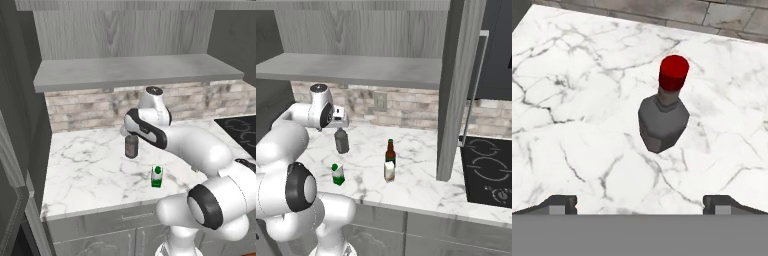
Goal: Sort all alcoholic drinks to one cabinet, and non-alcoholic drinks to the other.
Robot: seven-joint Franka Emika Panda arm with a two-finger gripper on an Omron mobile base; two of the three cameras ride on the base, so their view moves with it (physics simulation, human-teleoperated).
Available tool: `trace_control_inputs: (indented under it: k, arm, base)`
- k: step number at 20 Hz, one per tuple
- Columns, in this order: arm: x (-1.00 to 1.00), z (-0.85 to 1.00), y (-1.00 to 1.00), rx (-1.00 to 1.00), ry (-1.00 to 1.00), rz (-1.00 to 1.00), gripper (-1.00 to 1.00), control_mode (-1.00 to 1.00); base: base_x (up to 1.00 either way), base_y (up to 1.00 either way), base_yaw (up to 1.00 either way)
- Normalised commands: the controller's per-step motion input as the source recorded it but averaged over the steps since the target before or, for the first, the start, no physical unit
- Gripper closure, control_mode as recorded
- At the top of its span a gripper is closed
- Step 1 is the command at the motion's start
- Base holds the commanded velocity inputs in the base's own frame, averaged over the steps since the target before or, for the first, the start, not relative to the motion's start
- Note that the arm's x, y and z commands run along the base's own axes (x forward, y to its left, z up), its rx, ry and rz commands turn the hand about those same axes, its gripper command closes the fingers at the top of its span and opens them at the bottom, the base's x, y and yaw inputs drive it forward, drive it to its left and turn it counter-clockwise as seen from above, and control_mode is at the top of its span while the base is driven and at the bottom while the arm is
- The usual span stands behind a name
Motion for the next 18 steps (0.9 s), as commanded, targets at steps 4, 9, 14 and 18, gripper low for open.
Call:
trace_control_inputs:
  k: [4,9,14,18]
  arm:
    - [0.17,-0.08,0.0,0.0,-0.02,-0.04,-1.0,-1.0]
    - [0.17,-0.09,0.0,0.0,-0.02,-0.05,-1.0,-1.0]
    - [0.13,-0.1,0.0,0.0,-0.04,-0.04,-1.0,-1.0]
    - [0.13,-0.08,0.0,0.0,-0.06,-0.04,-1.0,-1.0]
  base:
    - [0.0,0.0,0.0]
    - [0.0,0.0,0.0]
    - [0.0,0.0,0.0]
    - [0.0,0.0,0.0]
